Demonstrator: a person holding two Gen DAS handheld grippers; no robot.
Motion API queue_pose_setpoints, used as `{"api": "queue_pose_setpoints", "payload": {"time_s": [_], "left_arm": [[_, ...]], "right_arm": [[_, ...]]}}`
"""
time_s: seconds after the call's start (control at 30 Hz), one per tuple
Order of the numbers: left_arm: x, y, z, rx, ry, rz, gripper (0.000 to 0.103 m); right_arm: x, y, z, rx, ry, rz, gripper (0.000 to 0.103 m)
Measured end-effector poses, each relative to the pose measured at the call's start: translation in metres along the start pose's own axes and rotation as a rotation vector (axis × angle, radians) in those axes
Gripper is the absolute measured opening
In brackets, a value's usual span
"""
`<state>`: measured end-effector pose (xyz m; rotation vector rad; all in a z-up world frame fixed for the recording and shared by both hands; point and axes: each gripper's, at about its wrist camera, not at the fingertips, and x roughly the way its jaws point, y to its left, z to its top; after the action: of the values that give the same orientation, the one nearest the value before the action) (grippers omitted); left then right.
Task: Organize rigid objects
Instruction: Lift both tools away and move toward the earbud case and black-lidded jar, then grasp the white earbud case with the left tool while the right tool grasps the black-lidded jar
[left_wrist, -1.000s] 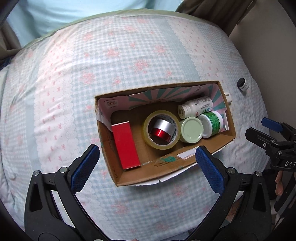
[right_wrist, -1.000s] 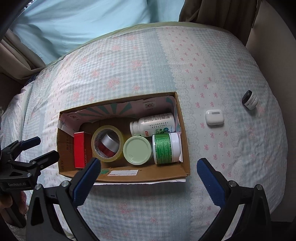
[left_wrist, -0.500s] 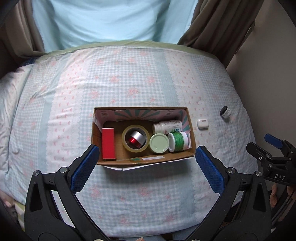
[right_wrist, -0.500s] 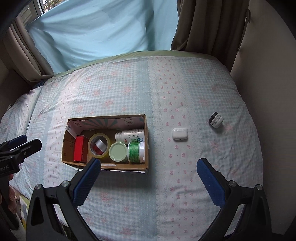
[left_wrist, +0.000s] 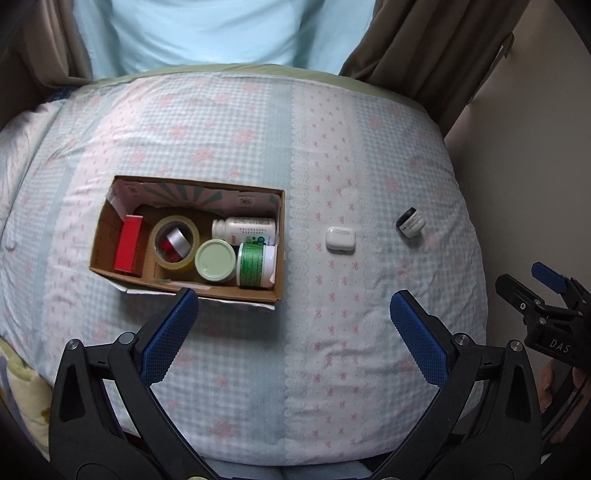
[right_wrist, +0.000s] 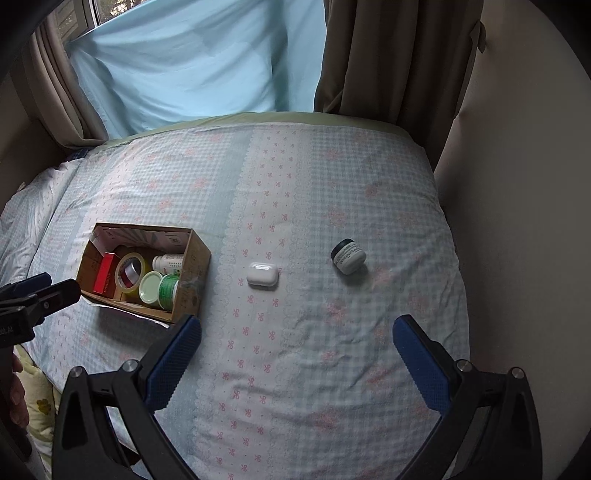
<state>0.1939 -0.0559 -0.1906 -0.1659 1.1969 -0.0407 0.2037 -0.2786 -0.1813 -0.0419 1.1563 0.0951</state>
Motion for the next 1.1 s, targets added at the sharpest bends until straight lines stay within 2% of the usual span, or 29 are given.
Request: {"api": "queue_pose_setpoints", "payload": {"time_s": [0.17, 0.3, 0.4, 0.47, 0.57, 0.7, 0.8, 0.93, 1.1], "left_arm": [[0.046, -0.033, -0.011, -0.037, 0.039, -0.009, 0.103], [0.09, -0.072, -0.021, 0.034, 0.026, -0.002, 0.103], [0.128, -0.093, -0.022, 0.045, 0.014, -0.006, 0.103], [0.164, -0.101, -0.021, 0.054, 0.042, -0.013, 0.103], [0.219, -0.106, -0.018, 0.07, 0.066, 0.019, 0.103], [0.272, -0.109, -0.011, 0.1, 0.03, 0.103, 0.101], [0.298, -0.101, -0.004, 0.065, 0.012, 0.111, 0.101], [0.324, -0.096, 0.003, 0.051, 0.033, 0.102, 0.097], [0.332, -0.095, 0.01, 0.048, 0.016, 0.086, 0.096]], "right_arm": [[0.032, -0.045, 0.008, 0.033, 0.027, 0.005, 0.103], [0.069, -0.068, 0.016, -0.005, 0.031, 0.001, 0.103], [0.101, -0.083, 0.02, -0.043, 0.037, -0.002, 0.103], [0.121, -0.091, 0.023, -0.072, 0.034, 0.01, 0.103], [0.15, -0.098, 0.029, -0.134, 0.026, 0.021, 0.103], [0.187, -0.101, 0.033, -0.218, 0.028, 0.039, 0.103], [0.214, -0.1, 0.034, -0.263, 0.046, 0.053, 0.1], [0.251, -0.097, 0.036, -0.316, 0.085, 0.06, 0.1], [0.281, -0.091, 0.048, -0.39, 0.131, 0.083, 0.093]]}}
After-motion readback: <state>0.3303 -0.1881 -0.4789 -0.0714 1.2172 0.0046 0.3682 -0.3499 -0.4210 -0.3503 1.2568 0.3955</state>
